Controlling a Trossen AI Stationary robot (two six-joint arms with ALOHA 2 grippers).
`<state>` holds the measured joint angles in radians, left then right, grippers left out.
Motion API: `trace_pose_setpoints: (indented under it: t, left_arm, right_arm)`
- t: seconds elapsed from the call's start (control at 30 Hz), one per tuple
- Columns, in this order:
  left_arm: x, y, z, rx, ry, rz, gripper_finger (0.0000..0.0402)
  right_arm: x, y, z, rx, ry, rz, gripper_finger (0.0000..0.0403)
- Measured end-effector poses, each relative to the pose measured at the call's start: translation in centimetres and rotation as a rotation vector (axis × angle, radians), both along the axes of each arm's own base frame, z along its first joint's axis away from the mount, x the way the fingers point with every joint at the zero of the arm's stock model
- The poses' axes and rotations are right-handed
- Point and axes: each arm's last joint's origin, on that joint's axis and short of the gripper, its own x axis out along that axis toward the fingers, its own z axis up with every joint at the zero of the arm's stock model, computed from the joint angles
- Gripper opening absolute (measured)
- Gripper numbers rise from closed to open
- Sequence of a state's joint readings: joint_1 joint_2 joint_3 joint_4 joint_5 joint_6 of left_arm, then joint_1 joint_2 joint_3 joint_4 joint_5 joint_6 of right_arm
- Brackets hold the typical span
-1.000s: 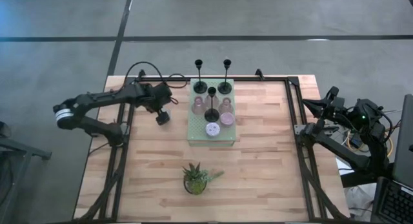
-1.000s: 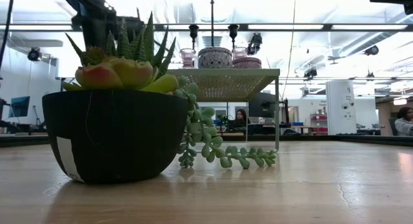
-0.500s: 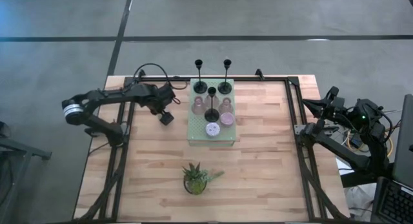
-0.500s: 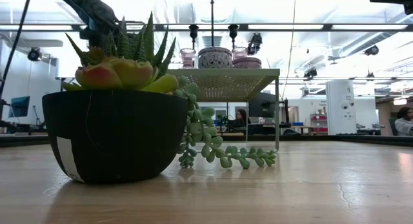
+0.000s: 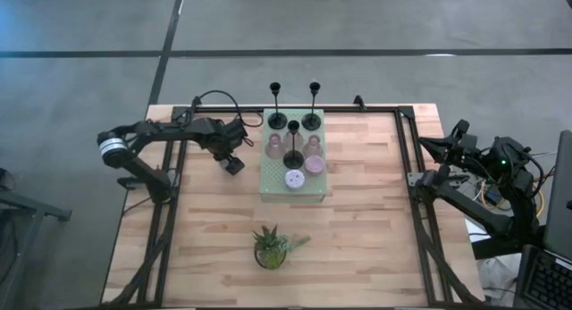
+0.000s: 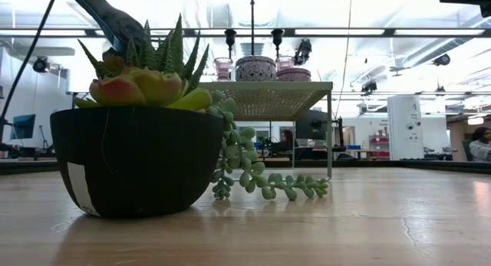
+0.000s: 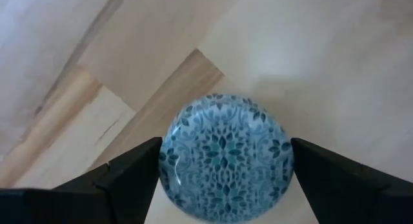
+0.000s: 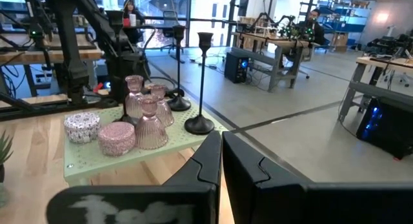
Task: Pick & Place candle stick holders
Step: Put the blue scented candle on the shelf
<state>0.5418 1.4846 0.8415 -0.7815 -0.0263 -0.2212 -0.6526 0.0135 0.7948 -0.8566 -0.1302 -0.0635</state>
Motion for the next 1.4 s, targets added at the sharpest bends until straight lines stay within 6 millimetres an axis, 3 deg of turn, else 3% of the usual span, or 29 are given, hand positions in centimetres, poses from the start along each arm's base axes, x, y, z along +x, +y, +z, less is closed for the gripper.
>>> trace_pose_setpoints:
  t: [0.53,0.87,1.07,1.4]
  left_arm:
    - [-0.6,0.0,-2.0,0.009,-0.041,-0.014,0.0337]
    - [-0.6,0.0,-2.1,0.019,-0.041,-0.054,0.0335]
    - [-0.4,0.1,-2.0,0.051,-0.055,-0.072,0.0302]
    - [-1.1,-0.3,-1.8,0.02,-0.001,-0.09,0.0301]
  right_arm:
    - [0.0,0.0,0.0,0.0,0.0,-0.001,0.0008]
    - [0.0,0.0,0.0,0.0,0.0,0.0,0.0008]
    - [0.0,0.0,0.0,0.0,0.0,0.0,0.0008]
    - [0.0,0.0,0.0,0.0,0.0,0.0,0.0008]
